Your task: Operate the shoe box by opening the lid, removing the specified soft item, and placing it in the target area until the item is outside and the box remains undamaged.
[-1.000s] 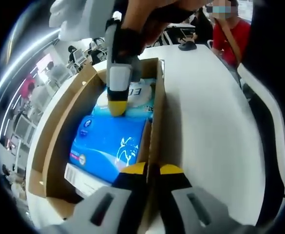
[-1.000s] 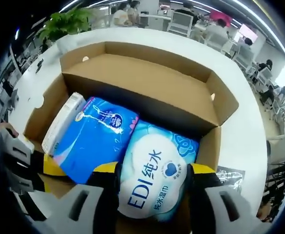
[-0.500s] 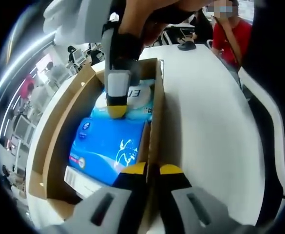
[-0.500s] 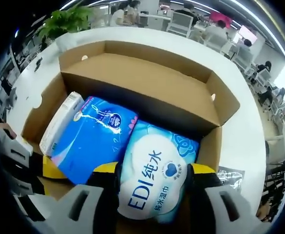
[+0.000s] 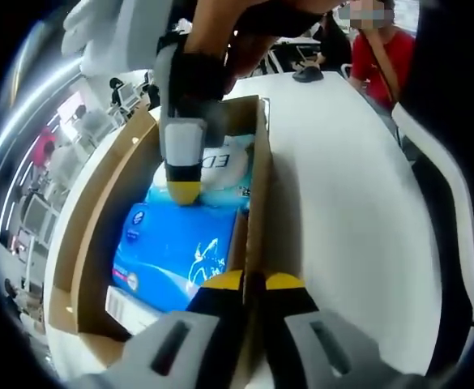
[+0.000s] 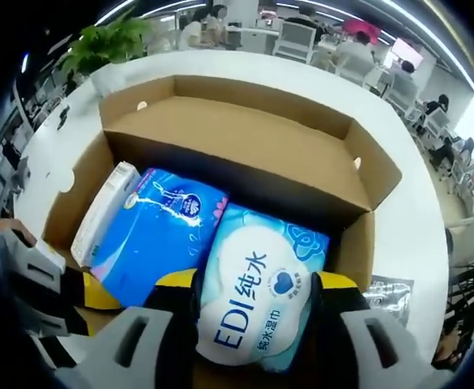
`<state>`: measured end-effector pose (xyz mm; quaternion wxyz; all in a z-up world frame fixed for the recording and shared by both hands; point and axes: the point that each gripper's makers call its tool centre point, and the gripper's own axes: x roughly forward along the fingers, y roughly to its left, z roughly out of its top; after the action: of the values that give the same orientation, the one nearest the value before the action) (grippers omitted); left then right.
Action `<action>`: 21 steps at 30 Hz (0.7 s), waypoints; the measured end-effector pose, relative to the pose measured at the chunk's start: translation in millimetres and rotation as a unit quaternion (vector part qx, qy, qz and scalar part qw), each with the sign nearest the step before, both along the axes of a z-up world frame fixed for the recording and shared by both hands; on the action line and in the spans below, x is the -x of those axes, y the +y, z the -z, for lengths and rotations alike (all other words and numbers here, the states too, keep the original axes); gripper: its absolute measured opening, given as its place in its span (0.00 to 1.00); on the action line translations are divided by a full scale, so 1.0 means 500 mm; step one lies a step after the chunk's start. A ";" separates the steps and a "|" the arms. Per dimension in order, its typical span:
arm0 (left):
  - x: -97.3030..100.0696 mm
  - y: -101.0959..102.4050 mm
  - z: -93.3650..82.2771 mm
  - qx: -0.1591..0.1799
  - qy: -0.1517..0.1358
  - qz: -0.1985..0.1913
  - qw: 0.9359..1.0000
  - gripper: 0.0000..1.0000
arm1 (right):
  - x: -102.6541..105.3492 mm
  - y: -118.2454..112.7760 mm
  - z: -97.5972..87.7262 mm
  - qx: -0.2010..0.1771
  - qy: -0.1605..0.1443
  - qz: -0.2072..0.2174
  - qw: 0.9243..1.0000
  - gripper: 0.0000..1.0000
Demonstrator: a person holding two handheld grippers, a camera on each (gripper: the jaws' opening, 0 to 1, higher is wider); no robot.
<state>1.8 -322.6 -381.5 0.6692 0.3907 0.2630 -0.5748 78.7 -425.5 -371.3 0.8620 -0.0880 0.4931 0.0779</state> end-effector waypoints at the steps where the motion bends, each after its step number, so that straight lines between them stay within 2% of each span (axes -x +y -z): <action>1: 0.000 0.000 0.002 0.000 0.001 0.001 1.000 0.06 | 0.002 0.006 -0.005 -0.012 -0.001 0.001 1.000 0.56; 6: 0.000 0.000 0.001 0.001 0.003 0.002 1.000 0.06 | 0.012 -0.004 0.001 -0.025 0.011 0.015 0.999 0.57; 8: 0.002 0.000 -0.002 0.002 0.004 0.001 1.000 0.06 | 0.009 -0.001 0.001 -0.030 0.004 0.024 0.999 0.61; 11: 0.003 0.000 -0.004 0.003 0.006 -0.002 1.000 0.06 | 0.008 -0.003 0.010 -0.019 0.004 0.018 1.000 0.60; 14: 0.003 0.000 -0.004 0.001 0.004 -0.001 1.000 0.06 | 0.005 -0.014 0.022 -0.016 0.014 0.030 0.999 0.64; 15: 0.003 0.000 -0.003 0.001 0.005 0.000 1.000 0.06 | 0.023 -0.013 0.028 -0.044 0.030 0.070 0.996 0.64; 16: 0.003 0.000 -0.003 0.001 0.006 0.001 1.000 0.06 | 0.022 -0.007 0.032 -0.065 0.032 0.074 0.995 0.64; 18: 0.003 0.000 -0.001 0.001 0.006 0.003 1.000 0.06 | 0.022 -0.015 0.043 -0.069 0.039 0.088 0.993 0.63; 19: 0.002 0.000 0.002 -0.002 0.006 0.004 1.000 0.06 | 0.024 -0.008 0.047 -0.084 0.047 0.094 0.991 0.63; 21: 0.002 0.001 0.004 -0.007 0.005 0.007 1.000 0.05 | 0.021 -0.008 0.036 -0.076 0.047 0.086 0.992 0.63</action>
<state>0.6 -322.2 -383.3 0.6612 0.3941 0.2676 -0.5796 68.2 -429.3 -389.4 0.8455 0.0238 0.5316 0.0448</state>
